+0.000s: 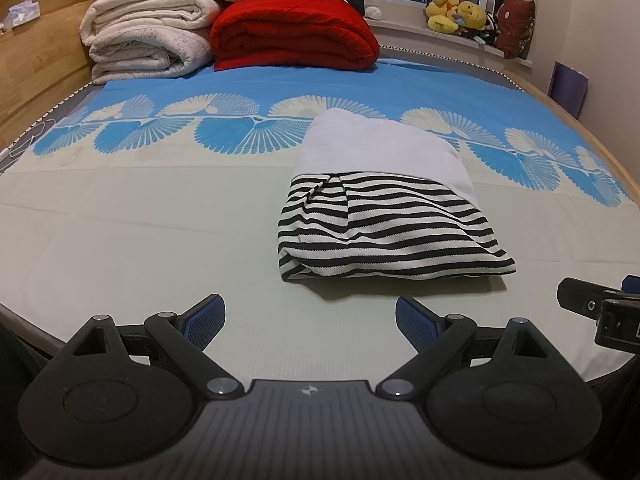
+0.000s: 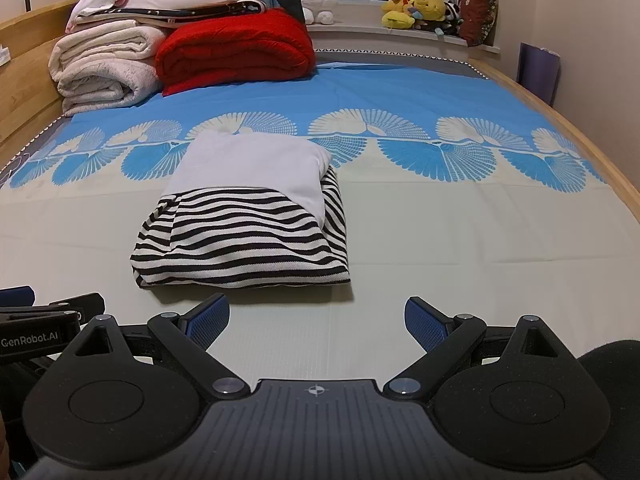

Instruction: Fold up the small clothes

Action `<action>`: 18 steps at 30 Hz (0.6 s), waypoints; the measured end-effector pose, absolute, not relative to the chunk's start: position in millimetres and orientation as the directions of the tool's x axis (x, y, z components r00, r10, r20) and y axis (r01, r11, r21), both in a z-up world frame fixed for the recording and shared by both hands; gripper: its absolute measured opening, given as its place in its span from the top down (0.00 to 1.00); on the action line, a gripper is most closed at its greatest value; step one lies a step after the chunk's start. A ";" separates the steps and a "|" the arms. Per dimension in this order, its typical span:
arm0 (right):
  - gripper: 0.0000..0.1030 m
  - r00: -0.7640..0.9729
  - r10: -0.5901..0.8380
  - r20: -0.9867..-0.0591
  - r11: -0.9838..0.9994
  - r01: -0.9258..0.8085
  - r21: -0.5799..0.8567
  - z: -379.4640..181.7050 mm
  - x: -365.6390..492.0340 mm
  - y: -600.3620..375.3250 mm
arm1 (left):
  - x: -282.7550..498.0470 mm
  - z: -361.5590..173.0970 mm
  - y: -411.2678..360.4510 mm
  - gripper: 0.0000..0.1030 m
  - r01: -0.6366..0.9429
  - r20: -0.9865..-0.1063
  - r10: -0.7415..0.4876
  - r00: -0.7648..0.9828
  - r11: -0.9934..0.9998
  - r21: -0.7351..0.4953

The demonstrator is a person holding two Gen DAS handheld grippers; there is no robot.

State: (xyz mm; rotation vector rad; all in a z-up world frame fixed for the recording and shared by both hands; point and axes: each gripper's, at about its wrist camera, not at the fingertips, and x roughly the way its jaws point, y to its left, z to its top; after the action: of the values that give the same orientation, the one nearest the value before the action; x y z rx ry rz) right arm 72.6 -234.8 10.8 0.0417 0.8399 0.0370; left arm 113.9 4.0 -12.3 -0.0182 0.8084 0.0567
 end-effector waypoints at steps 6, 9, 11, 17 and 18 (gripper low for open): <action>0.08 0.667 0.049 -0.743 0.999 -0.016 0.051 10.8 72.6 -234.6 | 113.9 -12.5 4.3 0.08 -0.057 -0.724 0.043 0.689 0.998 0.005; 0.08 0.667 0.049 -0.743 0.999 -0.016 0.051 11.0 72.6 -234.4 | 114.0 -12.7 3.9 0.08 -0.059 -0.724 0.045 0.689 0.998 0.005; 0.08 0.667 0.049 -0.743 0.999 -0.016 0.051 11.0 72.6 -234.2 | 114.1 -12.8 3.8 0.08 -0.061 -0.724 0.046 0.688 0.998 0.005; 0.08 0.667 0.048 -0.744 0.999 -0.015 0.051 11.0 72.5 -234.0 | 114.1 -12.6 4.0 0.08 -0.061 -0.724 0.045 0.688 0.998 0.005; 0.08 0.667 0.049 -0.743 0.999 -0.016 0.051 11.0 72.4 -234.0 | 114.1 -12.7 4.0 0.08 -0.060 -0.724 0.045 0.688 0.998 0.005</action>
State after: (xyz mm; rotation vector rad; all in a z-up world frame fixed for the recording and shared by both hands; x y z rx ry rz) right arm 72.4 -234.0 11.0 0.0411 0.8398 0.0364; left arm 114.1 4.0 -12.7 -0.0199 0.8098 0.0588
